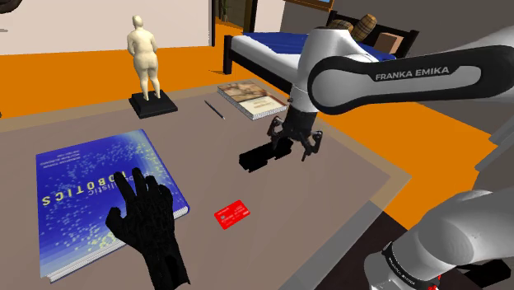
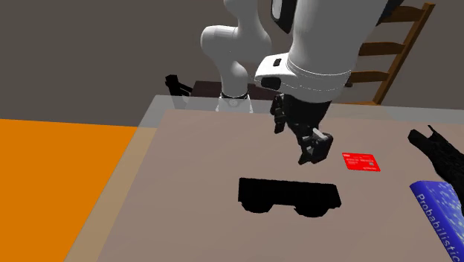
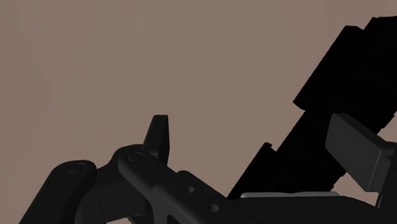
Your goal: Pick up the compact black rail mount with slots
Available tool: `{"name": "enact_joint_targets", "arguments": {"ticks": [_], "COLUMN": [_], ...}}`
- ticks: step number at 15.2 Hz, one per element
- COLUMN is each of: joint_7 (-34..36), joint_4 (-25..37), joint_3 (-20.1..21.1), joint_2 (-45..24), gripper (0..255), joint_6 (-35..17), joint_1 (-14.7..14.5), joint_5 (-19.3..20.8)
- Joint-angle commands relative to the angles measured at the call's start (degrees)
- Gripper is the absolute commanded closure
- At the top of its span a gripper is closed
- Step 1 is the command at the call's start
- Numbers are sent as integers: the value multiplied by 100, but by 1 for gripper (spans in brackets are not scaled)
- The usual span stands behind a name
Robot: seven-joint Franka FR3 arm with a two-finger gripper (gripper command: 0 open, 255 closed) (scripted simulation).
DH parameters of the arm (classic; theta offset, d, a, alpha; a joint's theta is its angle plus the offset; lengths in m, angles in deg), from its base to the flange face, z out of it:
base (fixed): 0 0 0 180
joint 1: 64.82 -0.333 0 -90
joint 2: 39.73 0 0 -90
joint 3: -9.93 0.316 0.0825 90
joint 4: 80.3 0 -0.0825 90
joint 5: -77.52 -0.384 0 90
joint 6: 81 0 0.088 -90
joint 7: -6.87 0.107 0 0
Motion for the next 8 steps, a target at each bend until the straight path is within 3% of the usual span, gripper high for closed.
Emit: {"name": "enact_joint_targets", "arguments": {"ticks": [1, 6, 8], "joint_7": [880, 3125, 3196], "joint_4": [215, 929, 900], "joint_3": [315, 955, 953], "joint_2": [-412, -1609, -1677], "gripper": [0, 0, 0], "joint_6": [-333, -890, -975], "joint_1": [244, 846, 835], "joint_5": [196, 1209, 1266]}}
